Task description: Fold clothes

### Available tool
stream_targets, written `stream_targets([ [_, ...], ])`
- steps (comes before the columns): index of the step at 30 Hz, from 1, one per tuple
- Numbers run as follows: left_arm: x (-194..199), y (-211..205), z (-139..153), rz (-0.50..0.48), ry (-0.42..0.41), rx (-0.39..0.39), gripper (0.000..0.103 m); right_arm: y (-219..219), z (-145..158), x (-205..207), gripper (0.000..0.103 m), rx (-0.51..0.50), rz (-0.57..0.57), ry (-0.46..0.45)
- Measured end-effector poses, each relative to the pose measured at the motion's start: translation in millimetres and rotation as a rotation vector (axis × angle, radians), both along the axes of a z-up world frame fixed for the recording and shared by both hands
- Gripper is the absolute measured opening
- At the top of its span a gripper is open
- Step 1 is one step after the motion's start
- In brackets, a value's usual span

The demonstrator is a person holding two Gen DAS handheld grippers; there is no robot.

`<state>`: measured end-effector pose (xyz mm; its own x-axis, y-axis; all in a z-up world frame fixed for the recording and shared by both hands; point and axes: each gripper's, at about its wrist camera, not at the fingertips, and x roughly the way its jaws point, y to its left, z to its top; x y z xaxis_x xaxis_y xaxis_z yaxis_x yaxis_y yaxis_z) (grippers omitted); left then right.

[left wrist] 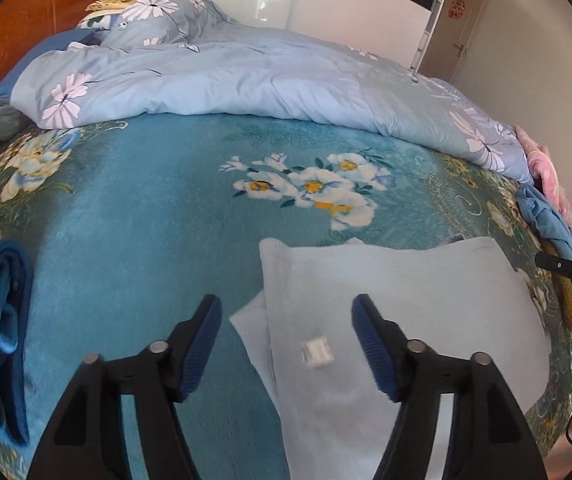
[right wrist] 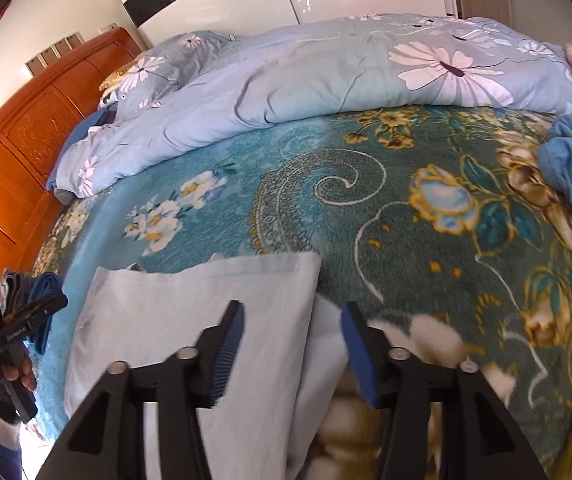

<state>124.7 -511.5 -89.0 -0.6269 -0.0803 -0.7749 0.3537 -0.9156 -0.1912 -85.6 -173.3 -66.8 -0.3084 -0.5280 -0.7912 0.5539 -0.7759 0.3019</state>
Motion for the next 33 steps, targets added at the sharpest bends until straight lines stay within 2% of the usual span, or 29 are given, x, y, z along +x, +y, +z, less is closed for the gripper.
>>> stream_targets([
  [5,35.4,19.4,0.5,0.045,0.026,0.082,0.071,13.6,6.6,38.8,0.069,-0.001,0.02,0.001],
  [8,52.9,33.5,-1.6,0.055,0.036,0.118,0.08,20.8,6.5,63.7,0.074,0.009,0.038,0.002],
  [12,75.5,51.8,-4.4,0.054,0.054,0.175,0.082,33.7,-1.4,90.6,0.084,0.0,0.033,-0.011],
  [14,85.7,60.6,-5.6,0.058,0.067,0.181,0.082,40.5,-7.7,101.7,0.087,-0.005,0.023,-0.024],
  [17,97.2,72.4,-8.8,0.053,0.07,0.188,0.082,50.3,-16.0,117.3,0.102,-0.033,0.007,-0.043],
  [22,116.1,89.8,-5.6,0.057,0.115,0.151,0.086,66.3,-13.9,142.7,0.103,-0.111,-0.008,-0.032],
  [25,124.3,98.6,2.2,0.052,0.164,0.118,0.097,72.3,-3.1,155.3,0.103,-0.14,-0.017,0.02],
  [31,132.0,104.0,19.8,0.074,0.289,0.082,0.097,83.9,27.0,178.7,0.103,-0.177,-0.097,0.266],
  [33,130.0,105.4,22.9,0.079,0.301,0.062,0.097,81.7,26.0,174.8,0.103,-0.204,-0.078,0.248],
])
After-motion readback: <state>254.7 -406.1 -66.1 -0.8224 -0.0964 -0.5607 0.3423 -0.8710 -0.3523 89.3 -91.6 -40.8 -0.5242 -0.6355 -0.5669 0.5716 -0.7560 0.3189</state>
